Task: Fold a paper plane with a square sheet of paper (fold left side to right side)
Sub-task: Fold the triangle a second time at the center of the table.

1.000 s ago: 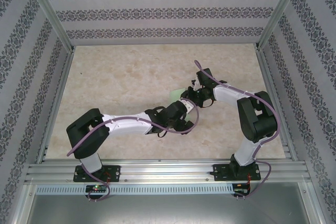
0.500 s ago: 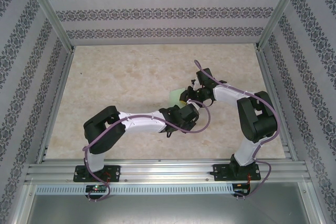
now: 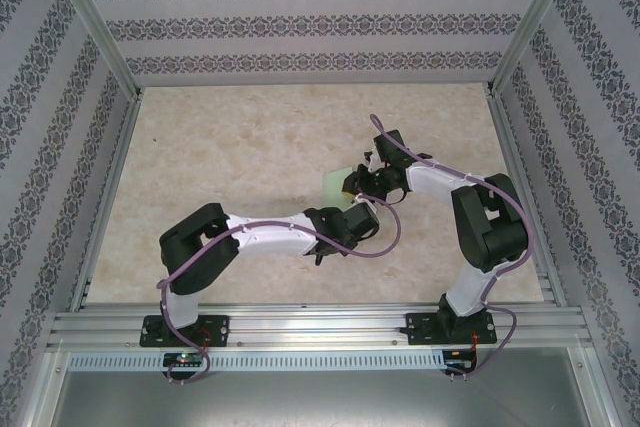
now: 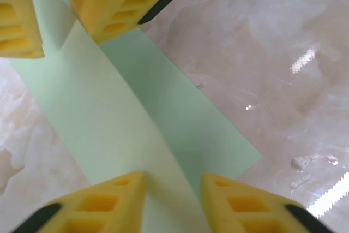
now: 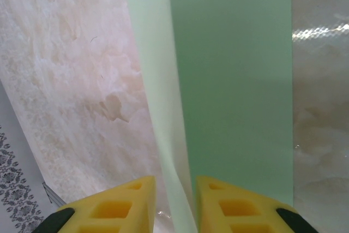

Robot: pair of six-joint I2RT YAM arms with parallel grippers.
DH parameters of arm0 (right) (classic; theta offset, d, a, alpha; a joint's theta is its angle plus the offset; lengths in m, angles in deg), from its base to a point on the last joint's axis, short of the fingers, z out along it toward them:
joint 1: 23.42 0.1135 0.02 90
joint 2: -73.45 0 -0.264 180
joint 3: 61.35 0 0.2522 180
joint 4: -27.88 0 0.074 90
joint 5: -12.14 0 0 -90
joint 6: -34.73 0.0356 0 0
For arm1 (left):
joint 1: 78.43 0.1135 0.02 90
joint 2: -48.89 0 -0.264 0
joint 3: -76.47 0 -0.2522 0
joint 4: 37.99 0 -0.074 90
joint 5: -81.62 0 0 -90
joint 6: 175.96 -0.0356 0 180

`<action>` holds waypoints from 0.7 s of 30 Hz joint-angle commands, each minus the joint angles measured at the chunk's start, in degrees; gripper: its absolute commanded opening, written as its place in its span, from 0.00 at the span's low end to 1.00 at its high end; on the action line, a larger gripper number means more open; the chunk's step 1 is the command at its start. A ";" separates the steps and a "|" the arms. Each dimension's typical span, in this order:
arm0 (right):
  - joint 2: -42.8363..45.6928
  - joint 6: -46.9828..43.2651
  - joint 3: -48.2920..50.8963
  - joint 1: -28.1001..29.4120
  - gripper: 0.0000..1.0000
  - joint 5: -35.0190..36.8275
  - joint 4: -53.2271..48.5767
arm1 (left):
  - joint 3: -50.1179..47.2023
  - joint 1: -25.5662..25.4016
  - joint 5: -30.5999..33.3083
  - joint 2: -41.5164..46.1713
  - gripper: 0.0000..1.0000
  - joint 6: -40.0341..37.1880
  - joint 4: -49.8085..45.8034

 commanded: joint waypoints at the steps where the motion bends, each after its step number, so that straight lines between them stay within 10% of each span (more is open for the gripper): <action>1: -0.28 -0.12 -1.33 0.32 0.26 0.28 -0.03 | -0.01 -0.73 -0.22 3.12 0.24 -0.94 -0.43; 14: 0.57 -1.04 -1.84 0.24 0.28 0.47 -0.82 | -0.27 -0.19 -4.46 3.96 0.00 -0.96 1.03; 21: 6.08 -1.96 -0.95 -1.65 0.52 1.39 -0.65 | -1.51 1.38 -8.52 4.70 0.00 -0.07 2.35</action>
